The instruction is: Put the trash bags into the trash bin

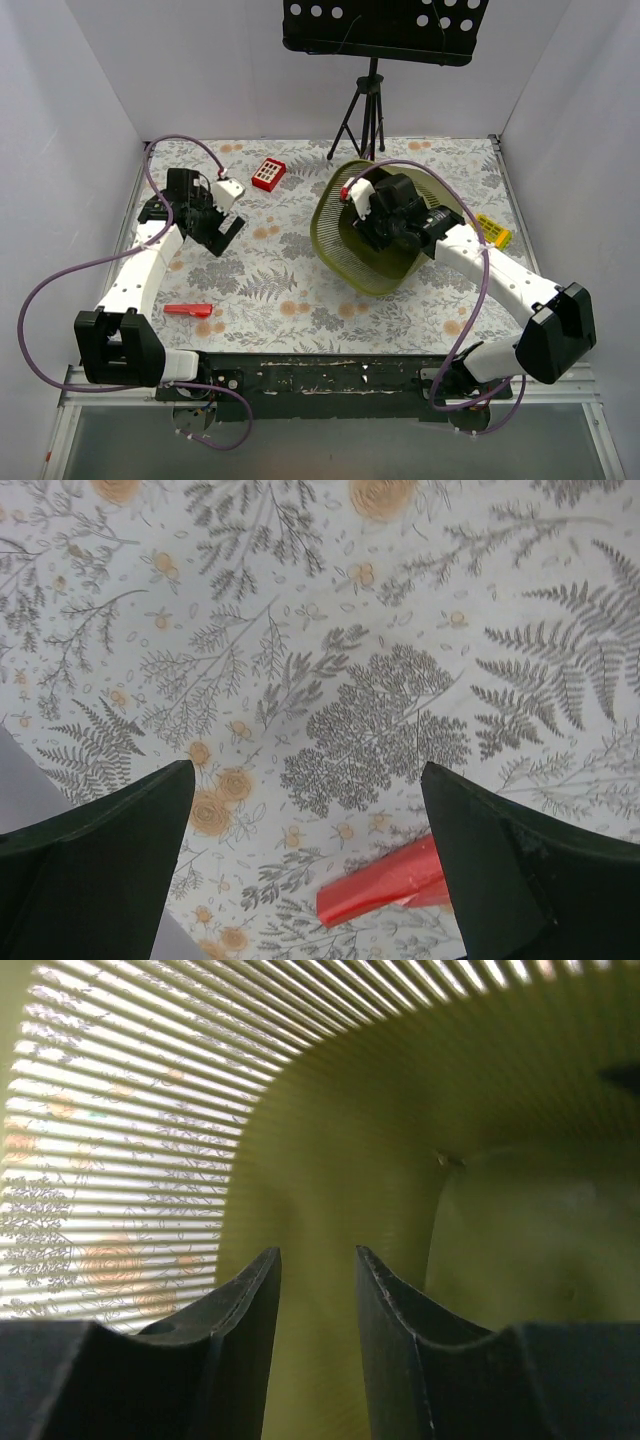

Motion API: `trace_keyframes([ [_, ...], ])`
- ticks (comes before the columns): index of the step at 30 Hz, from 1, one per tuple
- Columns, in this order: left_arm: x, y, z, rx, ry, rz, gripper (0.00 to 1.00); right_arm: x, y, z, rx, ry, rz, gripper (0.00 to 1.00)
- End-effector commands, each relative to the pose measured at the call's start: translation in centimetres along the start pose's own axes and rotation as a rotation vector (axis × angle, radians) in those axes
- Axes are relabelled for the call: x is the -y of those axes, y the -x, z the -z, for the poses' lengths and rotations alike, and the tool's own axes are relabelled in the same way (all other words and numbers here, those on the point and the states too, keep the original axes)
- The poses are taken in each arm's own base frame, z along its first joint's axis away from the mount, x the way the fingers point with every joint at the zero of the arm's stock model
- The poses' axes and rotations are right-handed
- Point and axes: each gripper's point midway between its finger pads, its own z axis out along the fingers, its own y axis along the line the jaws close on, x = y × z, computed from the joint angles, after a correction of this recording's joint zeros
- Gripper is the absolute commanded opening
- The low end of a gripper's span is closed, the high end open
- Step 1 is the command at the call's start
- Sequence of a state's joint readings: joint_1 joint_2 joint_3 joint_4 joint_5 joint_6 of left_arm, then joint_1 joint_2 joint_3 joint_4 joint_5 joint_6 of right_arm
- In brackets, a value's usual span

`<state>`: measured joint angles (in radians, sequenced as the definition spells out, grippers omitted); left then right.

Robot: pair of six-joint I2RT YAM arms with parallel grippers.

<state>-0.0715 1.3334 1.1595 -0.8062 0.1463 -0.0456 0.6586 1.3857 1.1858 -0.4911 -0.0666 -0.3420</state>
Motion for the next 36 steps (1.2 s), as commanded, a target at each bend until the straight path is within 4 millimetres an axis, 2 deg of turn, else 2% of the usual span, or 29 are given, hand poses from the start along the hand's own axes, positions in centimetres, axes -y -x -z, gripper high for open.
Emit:
trace_keyframes([
  [1, 1.9, -2.9, 1.1, -0.086, -0.086, -0.148, 0.98, 3.5, 0.5, 1.0, 0.047, -0.189, -0.118, 0.43],
  [3, 1.9, -2.9, 1.1, -0.081, -0.078, -0.142, 0.98, 4.9, 0.6, 1.7, 0.056, -0.240, -0.145, 0.41],
  [7, 2.9, -2.7, 0.5, -0.077, -0.125, -0.081, 0.98, 8.9, 1.3, 4.4, 0.087, -0.331, -0.205, 0.41],
  [11, 4.0, -3.0, -0.3, -0.086, -0.171, -0.031, 0.98, 12.2, 0.3, 6.6, 0.080, -0.411, -0.221, 0.40],
  [14, 4.6, -3.1, -0.8, -0.086, -0.196, 0.015, 0.98, 13.7, -1.0, 7.2, 0.064, -0.457, -0.233, 0.40],
  [18, 5.2, -2.9, -1.2, -0.090, -0.233, 0.052, 0.98, 15.8, -1.4, 7.5, 0.067, -0.499, -0.280, 0.40],
  [22, 5.0, -2.6, -1.3, -0.096, -0.234, 0.068, 0.98, 19.3, -2.2, 8.6, 0.055, -0.586, -0.330, 0.40],
  [24, 4.9, -2.6, -1.2, -0.092, -0.226, 0.060, 0.98, 21.0, -2.2, 9.1, 0.057, -0.609, -0.341, 0.39],
  [25, 5.0, -2.8, -1.1, -0.090, -0.227, 0.048, 0.98, 21.4, -1.5, 9.5, 0.074, -0.606, -0.335, 0.39],
  [27, 5.1, -3.2, -0.7, -0.096, -0.229, 0.018, 0.98, 20.9, 1.2, 10.1, 0.139, -0.530, -0.282, 0.40],
  [29, 5.1, -3.7, -0.2, -0.118, -0.223, -0.005, 0.98, 18.7, 4.8, 10.8, 0.235, -0.404, -0.212, 0.44],
  [31, 4.5, -4.5, 0.3, -0.151, -0.208, -0.076, 0.98, 16.6, 7.7, 11.9, 0.305, -0.362, -0.132, 0.50],
  [33, 4.2, -5.6, 1.0, -0.196, -0.194, -0.122, 0.98, 13.2, 10.1, 12.3, 0.366, -0.287, -0.030, 0.55],
  [35, 4.1, -6.6, 1.7, -0.232, -0.182, -0.158, 0.98, 8.9, 11.7, 11.5, 0.402, -0.175, 0.071, 0.58],
  [36, 4.1, -7.2, 2.0, -0.256, -0.178, -0.168, 0.98, 6.9, 11.7, 10.7, 0.396, -0.128, 0.106, 0.58],
])
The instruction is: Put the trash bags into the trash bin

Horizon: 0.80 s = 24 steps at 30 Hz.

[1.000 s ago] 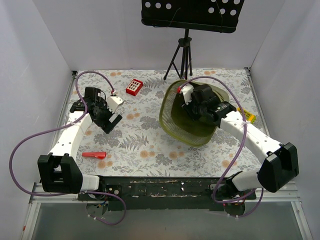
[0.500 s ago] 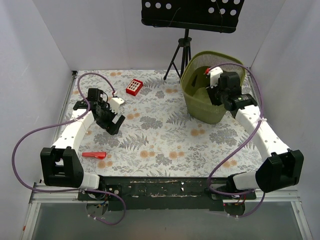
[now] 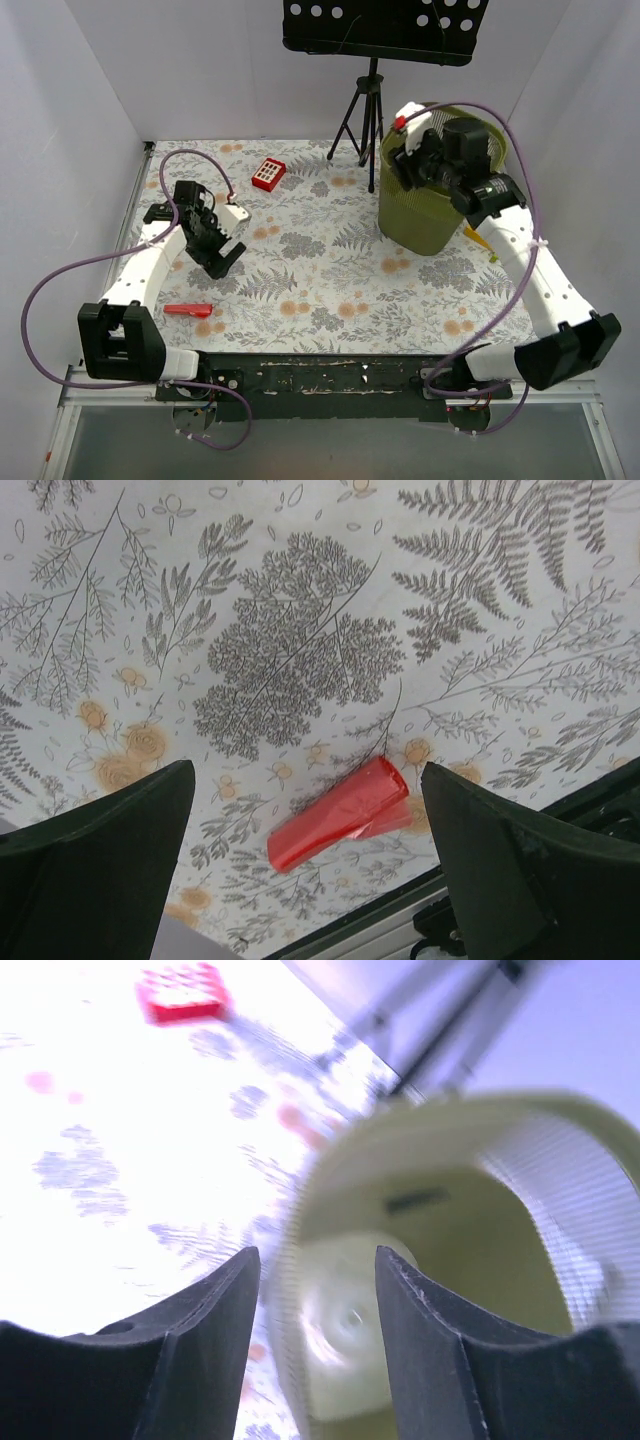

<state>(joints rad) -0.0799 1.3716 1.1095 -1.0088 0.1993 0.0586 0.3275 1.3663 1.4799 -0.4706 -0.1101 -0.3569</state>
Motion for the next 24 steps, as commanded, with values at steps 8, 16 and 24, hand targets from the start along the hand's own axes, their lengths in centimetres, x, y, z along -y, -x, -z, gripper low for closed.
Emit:
trace_keyframes([
  [8, -0.1, -8.7, 1.6, -0.336, 0.063, -0.206, 0.98, -16.9, -2.1, -2.5, 0.090, 0.404, 0.360, 0.51],
  [16, -1.4, -8.4, -1.2, -0.294, 0.091, -0.349, 0.93, -9.9, -5.1, -6.2, -0.025, 0.186, 0.217, 0.43],
  [24, -0.8, -8.7, -2.4, -0.332, -0.055, -0.426, 0.73, -7.2, -8.2, -5.0, -0.090, 0.125, 0.197, 0.42],
])
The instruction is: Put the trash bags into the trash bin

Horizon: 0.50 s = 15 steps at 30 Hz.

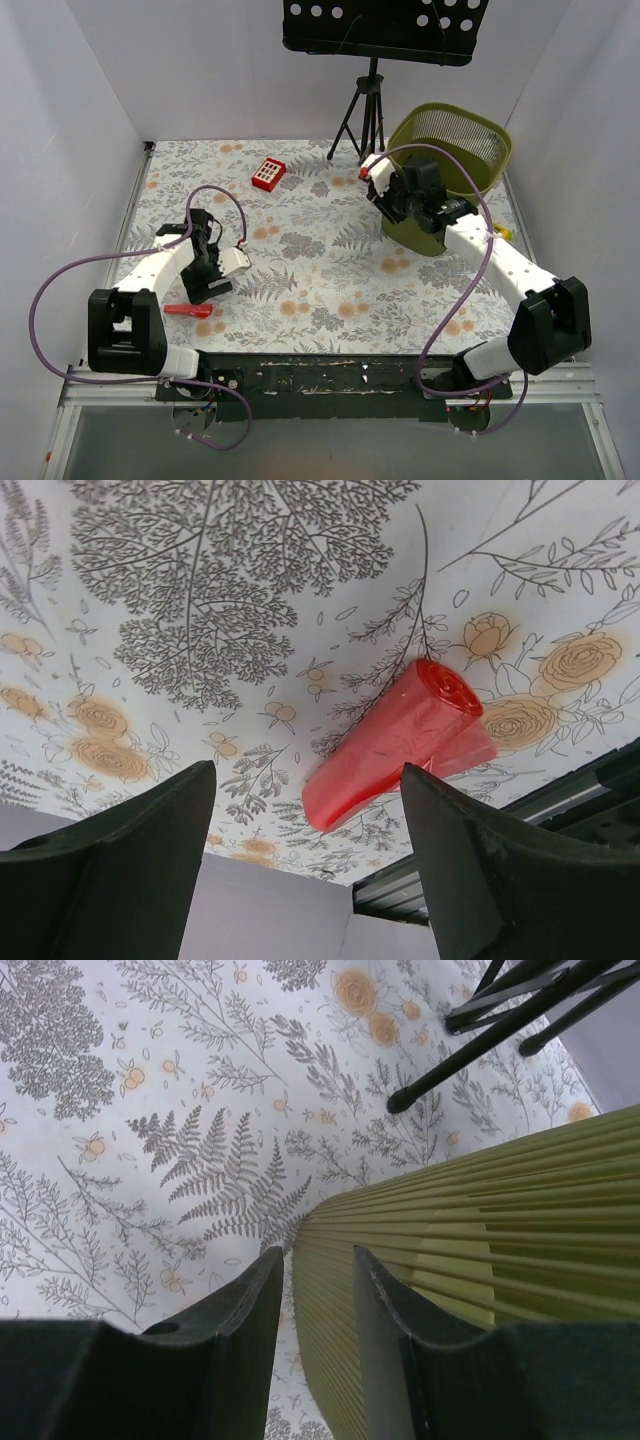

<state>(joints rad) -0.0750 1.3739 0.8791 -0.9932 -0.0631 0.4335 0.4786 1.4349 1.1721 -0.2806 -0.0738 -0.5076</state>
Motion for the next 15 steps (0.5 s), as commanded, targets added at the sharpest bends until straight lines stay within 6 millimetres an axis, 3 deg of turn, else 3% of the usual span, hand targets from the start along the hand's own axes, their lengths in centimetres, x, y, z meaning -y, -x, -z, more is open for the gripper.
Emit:
trace_keyframes([
  [1, 0.1, 0.4, 0.3, 0.031, -0.063, -0.093, 0.73, 0.8, 0.2, 1.3, 0.031, -0.068, -0.003, 0.41],
  [8, 1.7, 0.7, 0.6, 0.086, -0.123, -0.175, 0.75, 4.4, -3.2, 2.2, -0.043, -0.188, -0.082, 0.40],
  [13, 1.8, 0.4, -0.9, 0.071, -0.107, -0.181, 0.71, 4.0, -4.2, 2.6, -0.063, -0.167, -0.110, 0.41],
  [15, 1.4, 0.5, -1.4, 0.074, -0.092, -0.187, 0.68, 3.0, -3.8, 2.6, -0.041, -0.113, -0.133, 0.41],
])
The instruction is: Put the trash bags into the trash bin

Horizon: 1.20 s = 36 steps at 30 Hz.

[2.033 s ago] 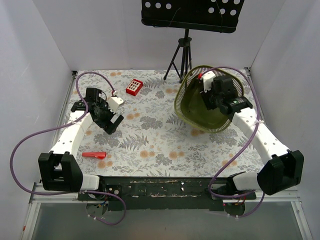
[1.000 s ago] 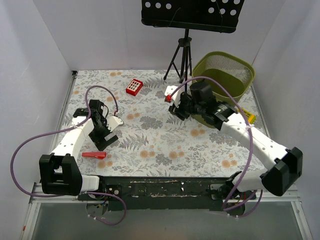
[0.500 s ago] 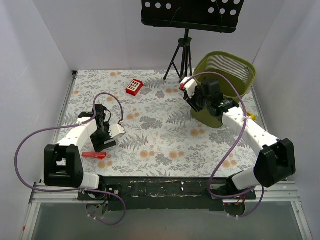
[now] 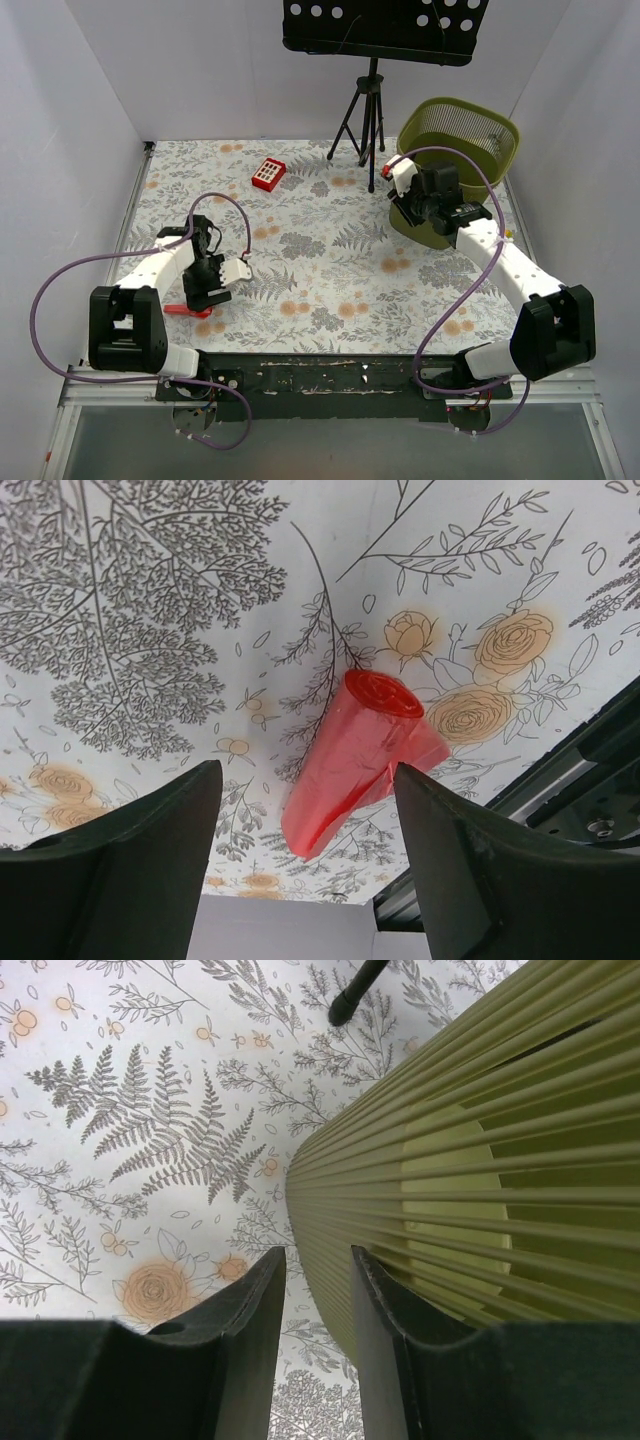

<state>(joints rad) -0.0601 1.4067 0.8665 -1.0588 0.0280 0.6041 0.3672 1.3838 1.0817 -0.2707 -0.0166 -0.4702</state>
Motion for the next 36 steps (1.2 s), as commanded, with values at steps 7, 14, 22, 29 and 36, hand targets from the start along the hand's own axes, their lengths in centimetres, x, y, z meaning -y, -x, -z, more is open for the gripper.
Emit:
trace_keyframes([
  [7, 0.4, 0.1, -1.8, 0.032, 0.001, -0.050, 0.59, -1.4, 0.7, 1.5, 0.039, 0.062, -0.077, 0.41],
  [14, 3.9, -0.9, -3.6, 0.040, -0.022, -0.151, 0.52, -1.7, 0.7, 1.6, 0.033, 0.073, -0.083, 0.42],
  [22, 2.0, 1.6, -2.1, 0.130, 0.017, -0.076, 0.27, -2.5, 1.0, 1.9, 0.041, 0.125, -0.085, 0.41],
  [29, -2.2, 12.7, 4.0, 0.469, -0.217, 0.291, 0.08, -6.6, 2.0, 2.8, 0.098, 0.372, -0.055, 0.32],
  [36, -4.2, 23.7, 10.0, 0.894, -0.600, 0.755, 0.07, -9.1, 2.9, 2.7, 0.087, 0.517, -0.163, 0.32],
])
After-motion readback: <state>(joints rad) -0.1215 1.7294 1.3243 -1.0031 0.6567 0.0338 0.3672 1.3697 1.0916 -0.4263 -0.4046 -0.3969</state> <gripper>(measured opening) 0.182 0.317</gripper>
